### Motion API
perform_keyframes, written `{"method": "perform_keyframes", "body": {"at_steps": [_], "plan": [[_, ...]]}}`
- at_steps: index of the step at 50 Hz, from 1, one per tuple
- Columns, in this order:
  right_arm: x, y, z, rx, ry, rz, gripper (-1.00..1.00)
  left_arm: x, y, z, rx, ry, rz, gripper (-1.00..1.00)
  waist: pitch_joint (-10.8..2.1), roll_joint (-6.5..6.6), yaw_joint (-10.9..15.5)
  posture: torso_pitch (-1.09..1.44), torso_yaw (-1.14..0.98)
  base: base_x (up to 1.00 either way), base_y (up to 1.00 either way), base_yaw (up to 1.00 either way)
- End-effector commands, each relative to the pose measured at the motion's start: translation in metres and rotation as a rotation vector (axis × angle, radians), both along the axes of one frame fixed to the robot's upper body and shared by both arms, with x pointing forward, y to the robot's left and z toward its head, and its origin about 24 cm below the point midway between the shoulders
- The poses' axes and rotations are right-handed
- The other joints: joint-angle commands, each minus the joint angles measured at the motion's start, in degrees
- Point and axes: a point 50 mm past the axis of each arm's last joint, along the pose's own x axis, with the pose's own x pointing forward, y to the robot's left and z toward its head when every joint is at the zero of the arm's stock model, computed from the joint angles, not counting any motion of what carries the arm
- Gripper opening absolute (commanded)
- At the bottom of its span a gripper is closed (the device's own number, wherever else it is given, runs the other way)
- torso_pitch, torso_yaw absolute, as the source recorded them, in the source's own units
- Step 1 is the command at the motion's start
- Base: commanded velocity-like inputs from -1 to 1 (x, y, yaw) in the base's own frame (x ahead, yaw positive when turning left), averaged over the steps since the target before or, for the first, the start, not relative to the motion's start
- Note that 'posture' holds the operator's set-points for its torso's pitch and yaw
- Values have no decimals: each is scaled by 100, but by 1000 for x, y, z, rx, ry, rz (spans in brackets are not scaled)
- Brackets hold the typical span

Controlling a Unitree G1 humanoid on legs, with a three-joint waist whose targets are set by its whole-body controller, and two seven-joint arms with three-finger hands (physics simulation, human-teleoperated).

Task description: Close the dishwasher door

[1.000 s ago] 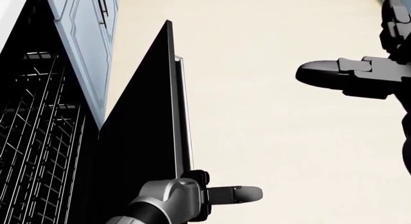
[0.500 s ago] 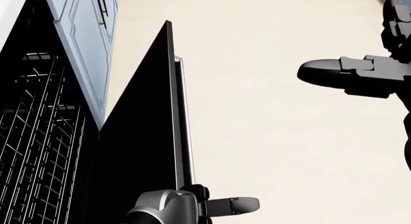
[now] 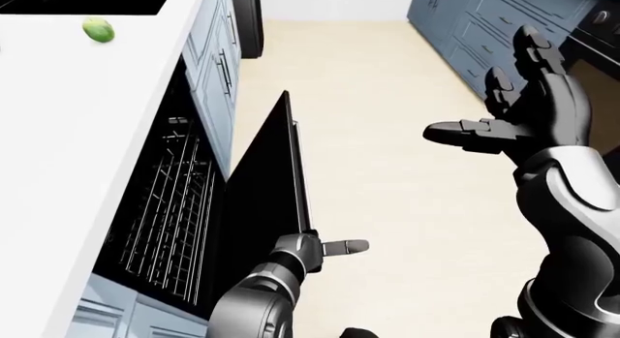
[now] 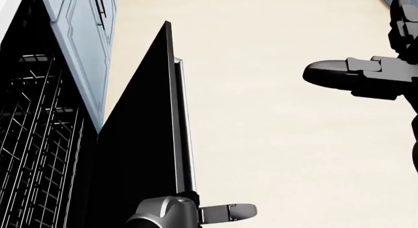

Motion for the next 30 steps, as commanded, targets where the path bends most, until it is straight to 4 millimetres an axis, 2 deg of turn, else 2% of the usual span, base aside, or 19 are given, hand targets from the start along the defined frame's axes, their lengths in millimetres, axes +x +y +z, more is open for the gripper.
{"method": "perform_keyframes", "body": {"at_steps": [1, 11, 30], "plan": [[-6, -1, 14, -10, -85, -10, 100, 11, 1, 11, 17, -57, 3, 100, -170, -25, 16, 94, 0, 0, 0, 0], [-6, -1, 15, -9, -88, -10, 100, 11, 8, 8, 54, -54, 22, 100, -183, -42, 1, 94, 0, 0, 0, 0], [-6, -1, 15, -11, -85, -9, 100, 14, 9, 13, 100, -59, 47, 100, -169, -69, -15, 94, 0, 0, 0, 0]]}}
